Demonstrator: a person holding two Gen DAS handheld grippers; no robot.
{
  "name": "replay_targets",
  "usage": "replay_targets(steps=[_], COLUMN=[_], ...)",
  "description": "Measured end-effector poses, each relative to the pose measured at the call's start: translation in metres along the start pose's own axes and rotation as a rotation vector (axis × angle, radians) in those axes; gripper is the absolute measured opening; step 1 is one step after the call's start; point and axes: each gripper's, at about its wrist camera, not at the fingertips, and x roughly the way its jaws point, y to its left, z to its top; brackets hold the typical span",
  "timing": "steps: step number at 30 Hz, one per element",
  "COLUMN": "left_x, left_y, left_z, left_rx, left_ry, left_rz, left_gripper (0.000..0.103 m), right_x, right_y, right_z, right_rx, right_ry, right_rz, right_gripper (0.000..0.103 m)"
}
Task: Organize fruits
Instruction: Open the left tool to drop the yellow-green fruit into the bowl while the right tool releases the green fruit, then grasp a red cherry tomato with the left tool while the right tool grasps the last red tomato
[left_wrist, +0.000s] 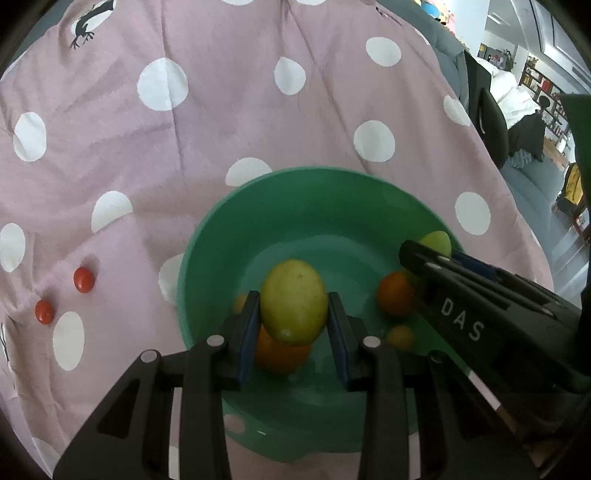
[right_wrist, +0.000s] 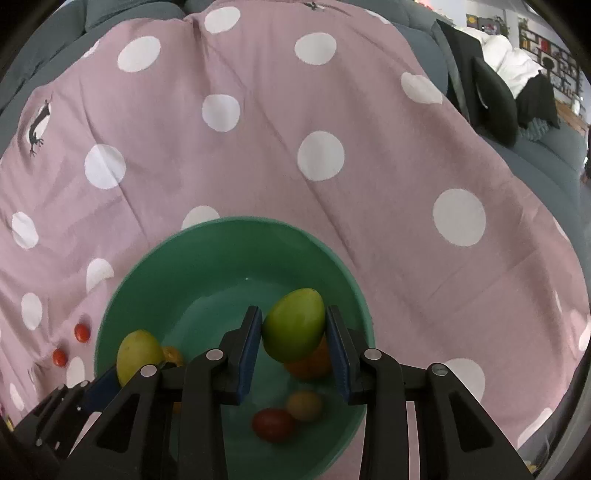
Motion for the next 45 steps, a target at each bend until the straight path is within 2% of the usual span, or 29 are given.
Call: replay_targets(steps=[8, 13, 16, 21, 24, 27, 30, 35, 38, 41, 45], left_x=[0.003, -0.017, -0.032, -0.06, -0.075, -0.087, -0.093, -0.102, -0.106, -0.101, -0.092], left_y=[0.001, 0.012, 0.026, 0.072, 0.105, 0.144, 0.179, 0.221, 0.237, 0.254, 0.274], left_z=[-0.003, -0.003, -0.005, -0.011, -0.015, -0.021, -0.028, -0.029, -0.032, -0.036, -0.043], left_rx=[-0.005, -0.019, -0.028, -0.106, -0.161, -0.248, -0.324, -0.425, -0.448, -0.469, -0.519], left_ry=[0.018, -0.041, -0.069, -0.102, -0.117, -0.129, -0.13, -0.151, -0.178, -0.171, -0.156], left_rz=[-0.003, -0.014, 0.022, 0.081, 0.143, 0.217, 0.231, 0.146, 0.183, 0.239, 0.222], left_gripper=[0.036, 0.05, 0.057, 0.067, 0.074, 0.076, 0.079, 0.079, 0.079, 0.079, 0.074], right_x=[0.002, 0.002, -0.002, -0.005, -0.01, -0.016, -0.021, -0.027, -0.027, -0.026, -0.025], right_y=[0.001, 0.006, 0.006, 0.013, 0.02, 0.032, 0.051, 0.091, 0.12, 0.149, 0.179], right_z=[0.0, 0.0, 0.0, -0.001, -0.002, -0.002, -0.003, -0.01, -0.018, -0.027, -0.031], right_rx=[-0.012, -0.026, -0.025, -0.042, -0.065, -0.09, -0.133, -0.208, -0.268, -0.317, -0.357], right_ry=[0.016, 0.009, -0.01, -0.025, -0.046, -0.073, -0.102, -0.121, -0.13, -0.113, -0.077], right_rz=[-0.021, -0.057, -0.068, -0.073, -0.066, -0.055, 0.0, 0.153, 0.193, 0.233, 0.313], right_gripper=[0.037, 0.038, 0.039, 0.04, 0.04, 0.04, 0.04, 0.04, 0.04, 0.04, 0.04])
